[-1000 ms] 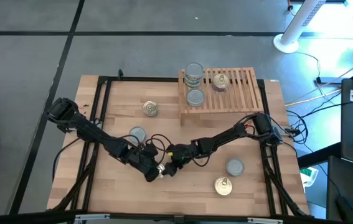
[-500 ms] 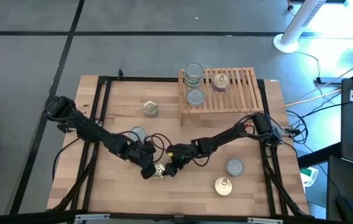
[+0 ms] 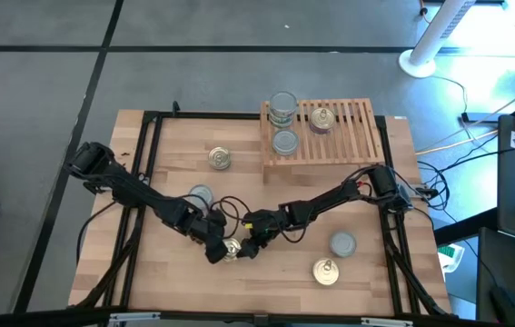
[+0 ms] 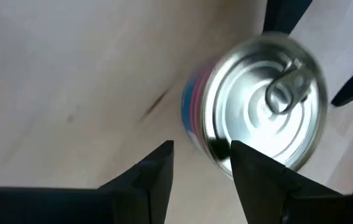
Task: Stack canned seafood by type on shelf
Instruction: Stack the blue pink tuna can on top of the blue pink tuna can on the shelf
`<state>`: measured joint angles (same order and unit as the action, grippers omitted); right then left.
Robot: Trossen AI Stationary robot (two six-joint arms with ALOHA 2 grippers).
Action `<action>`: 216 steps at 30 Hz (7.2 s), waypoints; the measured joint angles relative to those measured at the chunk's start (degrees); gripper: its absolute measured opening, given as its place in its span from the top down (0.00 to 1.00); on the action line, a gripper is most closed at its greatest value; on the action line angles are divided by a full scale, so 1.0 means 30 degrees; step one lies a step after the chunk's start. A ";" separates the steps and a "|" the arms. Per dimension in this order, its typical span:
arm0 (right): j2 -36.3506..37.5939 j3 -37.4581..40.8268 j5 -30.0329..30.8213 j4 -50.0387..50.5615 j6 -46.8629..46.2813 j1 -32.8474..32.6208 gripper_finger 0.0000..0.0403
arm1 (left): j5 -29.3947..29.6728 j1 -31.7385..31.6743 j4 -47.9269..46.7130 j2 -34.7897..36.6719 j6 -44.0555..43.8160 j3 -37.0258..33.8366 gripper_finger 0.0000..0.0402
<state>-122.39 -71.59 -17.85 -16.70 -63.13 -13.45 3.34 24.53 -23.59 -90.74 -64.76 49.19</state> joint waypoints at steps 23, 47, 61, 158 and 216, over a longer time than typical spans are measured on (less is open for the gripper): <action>-0.0007 0.0000 -0.0512 -0.0048 -0.0007 0.0000 0.33 | -0.1824 -0.0357 0.1063 -0.0388 -0.0579 0.0015 0.99; -0.0015 0.0000 -0.1849 0.1456 -0.1321 0.0278 0.33 | -0.0333 -0.1049 0.2190 -0.0464 0.1798 -0.0044 1.00; -0.0022 0.0000 -0.2908 0.1569 -0.0853 0.0634 0.33 | 0.0173 -0.1056 0.3632 -0.0459 0.2623 -0.0044 1.00; -0.0029 0.0015 -0.5593 0.0090 0.2653 0.0765 0.33 | 0.2497 -0.0255 0.6660 -0.0413 0.5605 0.0013 1.00; -0.0007 -0.0007 -0.4435 -0.0045 0.4576 0.1246 0.33 | 0.2577 0.0240 0.5668 -0.0413 0.6231 0.0000 1.00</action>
<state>-122.41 -71.61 -31.15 -16.83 -49.41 -9.72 11.07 25.26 -6.59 -91.98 -46.06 49.19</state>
